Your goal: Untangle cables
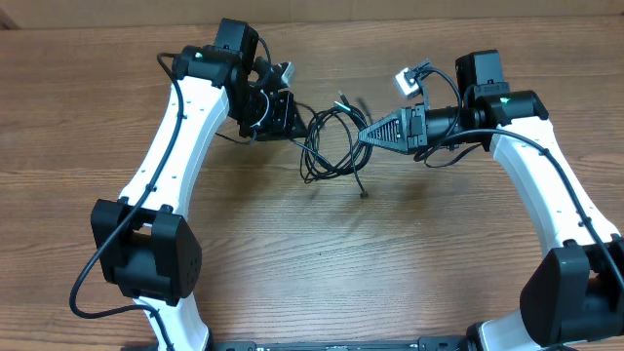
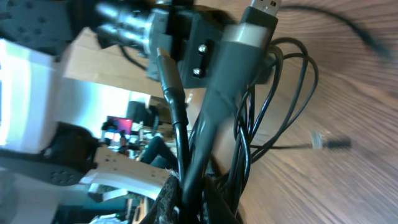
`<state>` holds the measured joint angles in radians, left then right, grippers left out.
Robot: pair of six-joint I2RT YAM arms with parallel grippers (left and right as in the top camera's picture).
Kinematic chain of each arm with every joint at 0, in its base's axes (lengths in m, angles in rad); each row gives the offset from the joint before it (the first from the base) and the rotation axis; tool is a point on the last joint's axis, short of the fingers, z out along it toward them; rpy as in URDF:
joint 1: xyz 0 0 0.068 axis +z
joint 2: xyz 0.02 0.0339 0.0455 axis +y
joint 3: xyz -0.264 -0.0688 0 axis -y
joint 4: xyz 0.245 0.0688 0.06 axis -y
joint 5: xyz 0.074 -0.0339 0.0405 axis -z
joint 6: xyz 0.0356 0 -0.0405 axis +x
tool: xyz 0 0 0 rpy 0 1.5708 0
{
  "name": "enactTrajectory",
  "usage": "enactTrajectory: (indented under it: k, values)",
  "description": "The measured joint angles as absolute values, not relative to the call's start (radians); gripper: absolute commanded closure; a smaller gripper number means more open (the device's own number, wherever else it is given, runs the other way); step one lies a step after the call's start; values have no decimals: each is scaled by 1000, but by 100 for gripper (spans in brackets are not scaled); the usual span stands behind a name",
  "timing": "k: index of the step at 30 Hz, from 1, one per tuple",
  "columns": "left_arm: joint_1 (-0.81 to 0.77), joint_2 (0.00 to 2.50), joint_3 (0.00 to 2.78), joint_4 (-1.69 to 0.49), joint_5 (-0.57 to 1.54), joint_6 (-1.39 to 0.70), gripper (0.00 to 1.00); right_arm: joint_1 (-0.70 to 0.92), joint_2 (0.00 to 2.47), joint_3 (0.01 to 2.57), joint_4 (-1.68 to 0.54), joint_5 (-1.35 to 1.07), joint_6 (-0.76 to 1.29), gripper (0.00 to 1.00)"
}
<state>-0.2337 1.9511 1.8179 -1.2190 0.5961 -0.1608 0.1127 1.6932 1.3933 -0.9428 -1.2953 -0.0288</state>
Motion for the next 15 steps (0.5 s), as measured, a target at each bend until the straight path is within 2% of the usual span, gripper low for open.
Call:
enactTrajectory:
  k: [7, 15]
  values:
    - [-236, 1951, 1817, -1181, 593, -208, 0, 112, 1693, 1393, -938, -1334, -18, 96]
    - [-294, 1961, 1816, -1076, 687, -211, 0, 112, 1693, 1393, -935, -1292, 29, 96]
